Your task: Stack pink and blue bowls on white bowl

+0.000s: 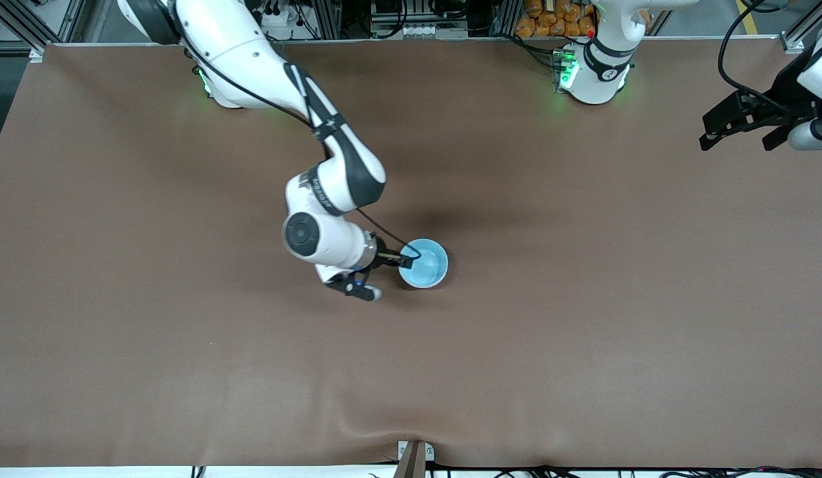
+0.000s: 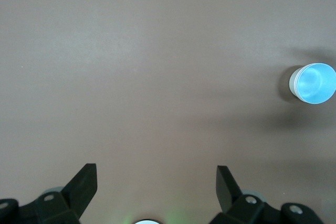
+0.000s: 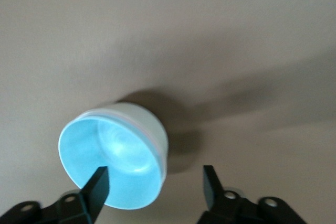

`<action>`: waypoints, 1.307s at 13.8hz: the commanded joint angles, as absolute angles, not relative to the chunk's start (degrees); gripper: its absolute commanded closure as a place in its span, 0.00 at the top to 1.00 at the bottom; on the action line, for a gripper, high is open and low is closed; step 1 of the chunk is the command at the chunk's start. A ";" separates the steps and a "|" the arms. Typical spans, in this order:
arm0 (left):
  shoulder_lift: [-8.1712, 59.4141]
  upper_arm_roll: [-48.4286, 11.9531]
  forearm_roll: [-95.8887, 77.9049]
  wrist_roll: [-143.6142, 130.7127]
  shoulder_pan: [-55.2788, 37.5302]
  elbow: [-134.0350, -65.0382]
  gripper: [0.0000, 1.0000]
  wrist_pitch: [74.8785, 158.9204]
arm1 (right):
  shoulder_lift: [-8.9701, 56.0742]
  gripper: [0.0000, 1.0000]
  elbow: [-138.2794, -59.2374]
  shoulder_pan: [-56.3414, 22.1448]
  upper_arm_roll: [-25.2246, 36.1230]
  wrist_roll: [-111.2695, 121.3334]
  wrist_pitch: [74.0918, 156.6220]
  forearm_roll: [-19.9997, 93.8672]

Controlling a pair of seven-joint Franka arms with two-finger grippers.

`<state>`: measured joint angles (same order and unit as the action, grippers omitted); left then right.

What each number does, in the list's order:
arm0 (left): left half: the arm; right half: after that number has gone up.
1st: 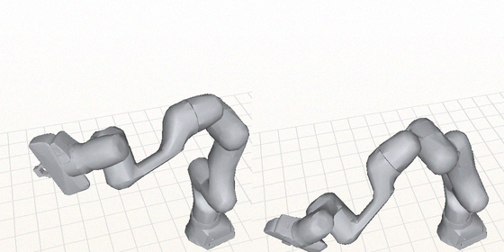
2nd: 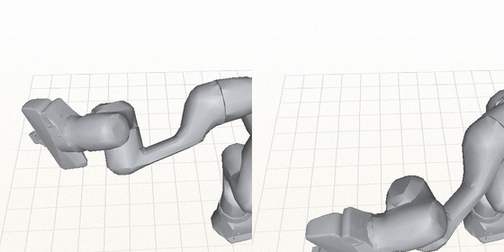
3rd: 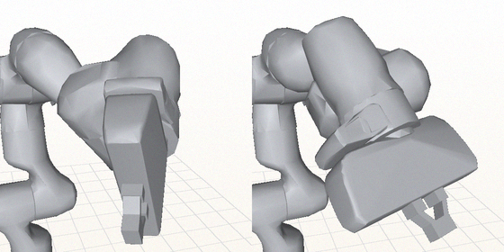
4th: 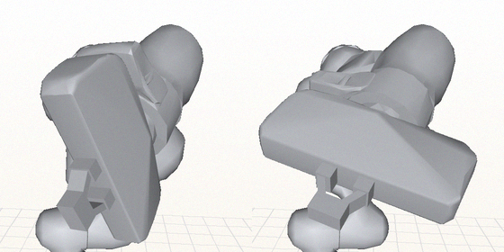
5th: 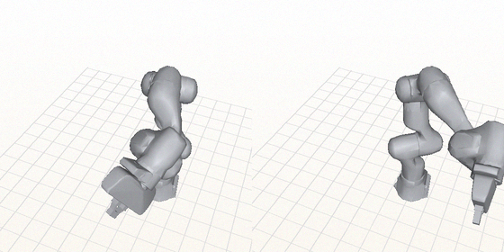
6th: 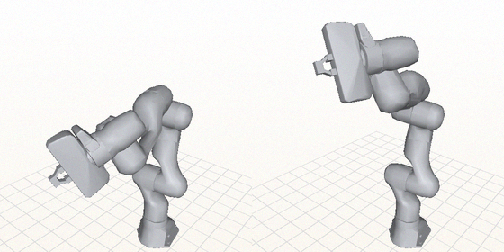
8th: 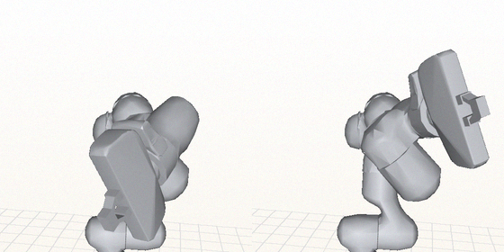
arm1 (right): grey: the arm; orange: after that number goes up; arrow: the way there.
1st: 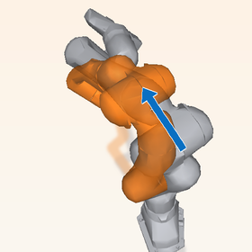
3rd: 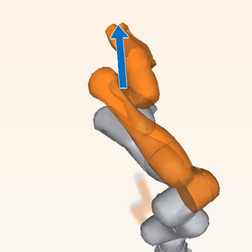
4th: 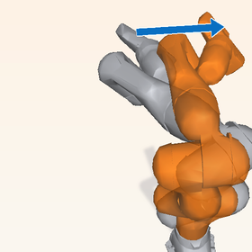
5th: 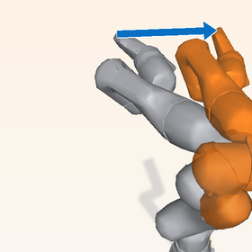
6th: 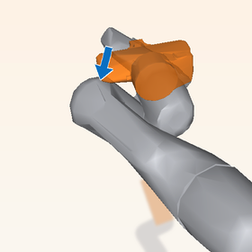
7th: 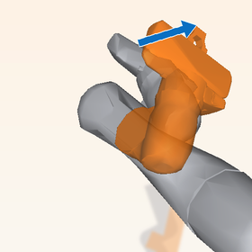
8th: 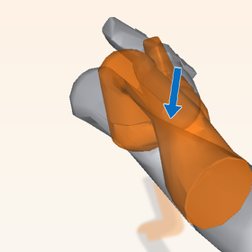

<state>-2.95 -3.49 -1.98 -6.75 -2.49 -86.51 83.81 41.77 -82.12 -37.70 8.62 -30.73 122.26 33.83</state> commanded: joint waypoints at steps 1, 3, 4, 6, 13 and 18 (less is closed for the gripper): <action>-2.82 -3.34 -1.58 -6.06 -2.64 -86.92 1.00 84.37 | 35.79 1.00 -83.23 -36.21 15.09 -20.70 114.55 33.22; -2.90 -3.86 -1.49 -6.50 -2.20 -86.84 1.00 84.11 | 32.62 1.00 -84.37 -36.30 20.54 -15.75 111.37 33.05; -2.81 -3.95 -1.32 -6.68 -2.46 -86.49 1.00 84.11 | 30.43 1.00 -85.42 -36.21 23.00 -12.95 109.18 32.61; -2.73 -3.96 -1.41 -6.68 -2.37 -86.66 1.00 84.02 | 26.91 1.00 -85.87 -36.21 29.41 -8.46 101.82 31.91; -2.46 -3.87 -1.41 -6.15 -2.46 -86.48 1.00 84.02 | 16.28 1.00 -86.31 -33.06 39.30 3.08 89.84 19.18; -2.29 -3.96 -0.79 -6.42 -2.90 -86.66 1.00 84.02 | 5.29 1.00 -87.97 -15.17 22.29 3.87 87.89 7.05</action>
